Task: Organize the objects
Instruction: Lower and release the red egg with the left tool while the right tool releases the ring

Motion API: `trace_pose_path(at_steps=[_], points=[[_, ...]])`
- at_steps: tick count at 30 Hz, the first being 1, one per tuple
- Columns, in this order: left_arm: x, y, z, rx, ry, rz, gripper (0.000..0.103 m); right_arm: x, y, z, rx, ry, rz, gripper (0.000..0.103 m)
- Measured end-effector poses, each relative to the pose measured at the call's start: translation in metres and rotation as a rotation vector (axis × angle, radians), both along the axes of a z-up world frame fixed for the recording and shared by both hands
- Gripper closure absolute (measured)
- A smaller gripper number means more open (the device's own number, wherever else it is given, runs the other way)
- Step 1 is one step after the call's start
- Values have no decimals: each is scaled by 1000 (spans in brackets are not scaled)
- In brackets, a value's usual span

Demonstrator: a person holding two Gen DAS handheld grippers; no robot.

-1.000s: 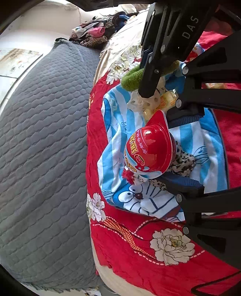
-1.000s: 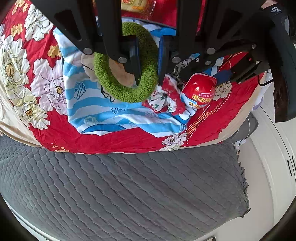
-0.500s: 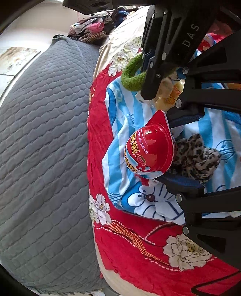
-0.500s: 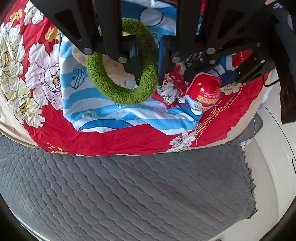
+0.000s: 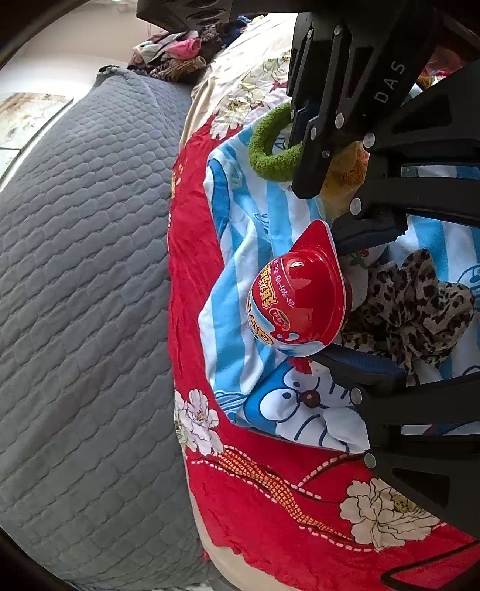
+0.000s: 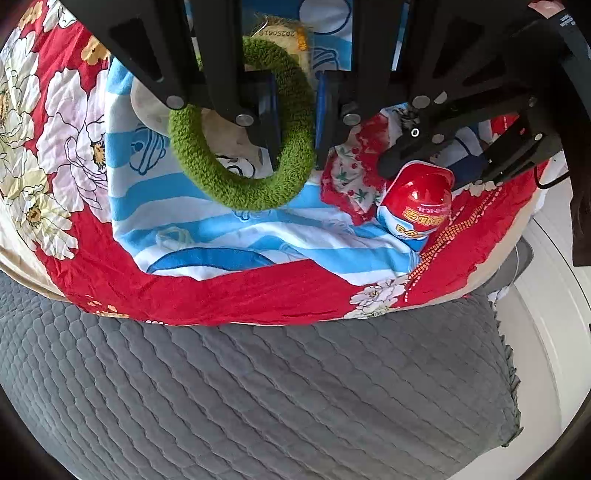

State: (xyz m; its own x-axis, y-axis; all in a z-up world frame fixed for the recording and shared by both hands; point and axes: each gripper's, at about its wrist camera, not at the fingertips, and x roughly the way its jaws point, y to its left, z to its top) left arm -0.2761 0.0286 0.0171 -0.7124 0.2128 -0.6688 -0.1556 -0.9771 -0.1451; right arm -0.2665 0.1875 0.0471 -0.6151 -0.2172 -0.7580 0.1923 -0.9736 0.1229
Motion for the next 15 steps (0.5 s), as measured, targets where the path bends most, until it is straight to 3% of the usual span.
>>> trace_pose_path(at_steps=[15], points=[[-3,4,-11,-18,-20,-1,54,-5,-3,-7,15,-14,9,87]])
